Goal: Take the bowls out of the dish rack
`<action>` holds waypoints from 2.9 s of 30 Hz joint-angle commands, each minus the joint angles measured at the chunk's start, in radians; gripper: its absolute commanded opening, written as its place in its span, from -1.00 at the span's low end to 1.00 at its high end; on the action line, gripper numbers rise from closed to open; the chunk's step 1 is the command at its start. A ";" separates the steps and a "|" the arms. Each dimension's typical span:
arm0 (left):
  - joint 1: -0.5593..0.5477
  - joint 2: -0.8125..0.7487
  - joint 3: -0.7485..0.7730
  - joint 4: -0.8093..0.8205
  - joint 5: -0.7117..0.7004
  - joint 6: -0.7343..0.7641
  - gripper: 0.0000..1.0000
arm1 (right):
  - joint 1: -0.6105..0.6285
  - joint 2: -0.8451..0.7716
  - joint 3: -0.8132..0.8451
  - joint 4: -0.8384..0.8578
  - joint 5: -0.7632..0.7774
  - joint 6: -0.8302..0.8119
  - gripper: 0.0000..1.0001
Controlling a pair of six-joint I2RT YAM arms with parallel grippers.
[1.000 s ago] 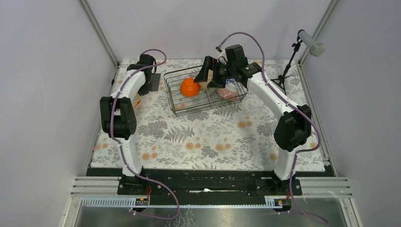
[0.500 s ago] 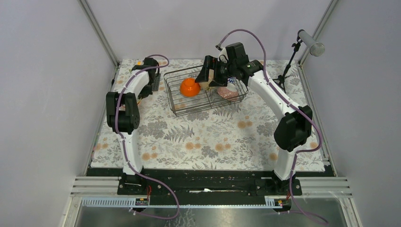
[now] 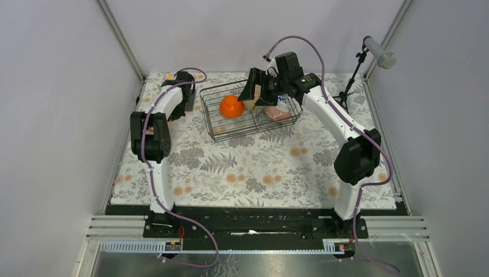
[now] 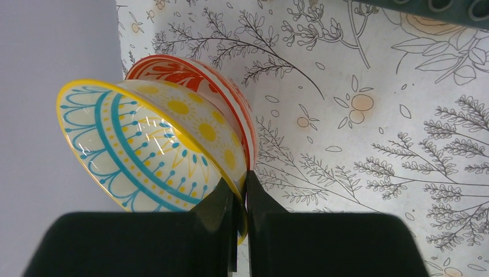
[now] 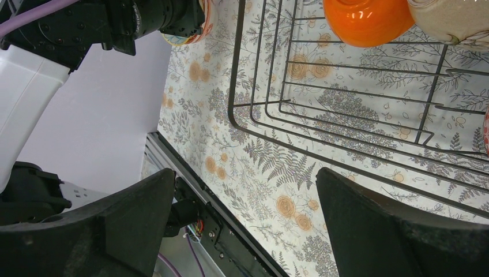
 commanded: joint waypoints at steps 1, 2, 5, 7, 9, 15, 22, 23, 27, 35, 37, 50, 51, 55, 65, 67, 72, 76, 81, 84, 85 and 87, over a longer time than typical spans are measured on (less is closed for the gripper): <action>0.011 0.001 0.032 0.002 -0.058 -0.015 -0.84 | 0.006 -0.031 0.042 0.002 -0.005 -0.004 0.99; 0.013 0.000 0.032 0.001 -0.051 -0.019 -0.81 | 0.006 -0.030 0.042 0.002 -0.005 -0.004 0.99; 0.014 0.007 0.044 -0.020 -0.031 -0.030 -0.66 | 0.007 -0.029 0.041 0.002 -0.007 -0.002 0.99; 0.016 0.018 0.054 -0.037 -0.023 -0.035 -0.62 | 0.006 -0.028 0.041 0.002 -0.008 -0.002 0.99; 0.017 0.023 0.054 -0.043 -0.021 -0.042 -0.62 | 0.006 -0.029 0.041 0.002 -0.009 -0.002 0.99; 0.022 0.029 0.061 -0.057 -0.016 -0.052 -0.47 | 0.007 -0.030 0.041 0.002 -0.013 0.001 1.00; 0.028 0.041 0.080 -0.086 -0.014 -0.065 -0.40 | 0.007 -0.027 0.040 0.002 -0.013 0.002 0.99; 0.027 0.037 0.082 -0.091 -0.012 -0.070 -0.38 | 0.007 -0.026 0.040 0.002 -0.010 -0.001 0.99; 0.014 0.000 0.101 -0.103 0.017 -0.101 -0.13 | 0.006 -0.020 0.049 0.000 0.003 -0.003 0.99; -0.041 -0.103 0.091 -0.083 0.087 -0.150 0.00 | 0.019 -0.005 0.088 -0.049 0.113 -0.021 0.99; -0.067 -0.139 0.074 -0.063 0.100 -0.160 0.01 | 0.034 -0.004 0.099 -0.064 0.161 -0.037 0.99; -0.172 -0.539 -0.278 0.273 0.336 -0.324 0.02 | 0.064 -0.099 0.046 -0.050 0.503 -0.131 0.99; -0.180 -0.566 -0.305 0.296 0.340 -0.332 0.03 | 0.063 -0.122 0.008 -0.025 0.522 -0.138 0.99; -0.189 -0.680 -0.423 0.373 0.377 -0.394 0.09 | 0.062 -0.209 -0.142 0.079 0.566 -0.191 0.99; -0.187 -0.874 -0.648 0.455 0.425 -0.523 0.97 | 0.057 -0.205 -0.224 0.131 0.647 -0.478 0.99; -0.185 -0.867 -0.636 0.439 0.431 -0.534 0.97 | 0.057 -0.133 -0.132 0.038 0.684 -0.524 0.99; -0.186 -0.810 -0.591 0.387 0.467 -0.544 0.97 | 0.055 0.002 0.019 -0.108 0.778 -0.597 0.99; -0.186 -0.768 -0.544 0.343 0.481 -0.522 0.97 | 0.056 0.032 0.022 -0.124 0.784 -0.606 0.99; -0.185 -0.757 -0.507 0.305 0.427 -0.509 0.97 | 0.058 0.075 0.002 -0.141 0.793 -0.607 0.99; -0.186 -0.753 -0.507 0.305 0.434 -0.506 0.97 | 0.057 0.093 -0.002 -0.141 0.804 -0.615 0.99; -0.185 -0.751 -0.505 0.305 0.438 -0.502 0.97 | 0.057 0.099 -0.002 -0.141 0.809 -0.625 0.99; -0.186 -0.746 -0.499 0.305 0.441 -0.490 0.97 | 0.057 0.110 -0.001 -0.137 0.847 -0.649 0.99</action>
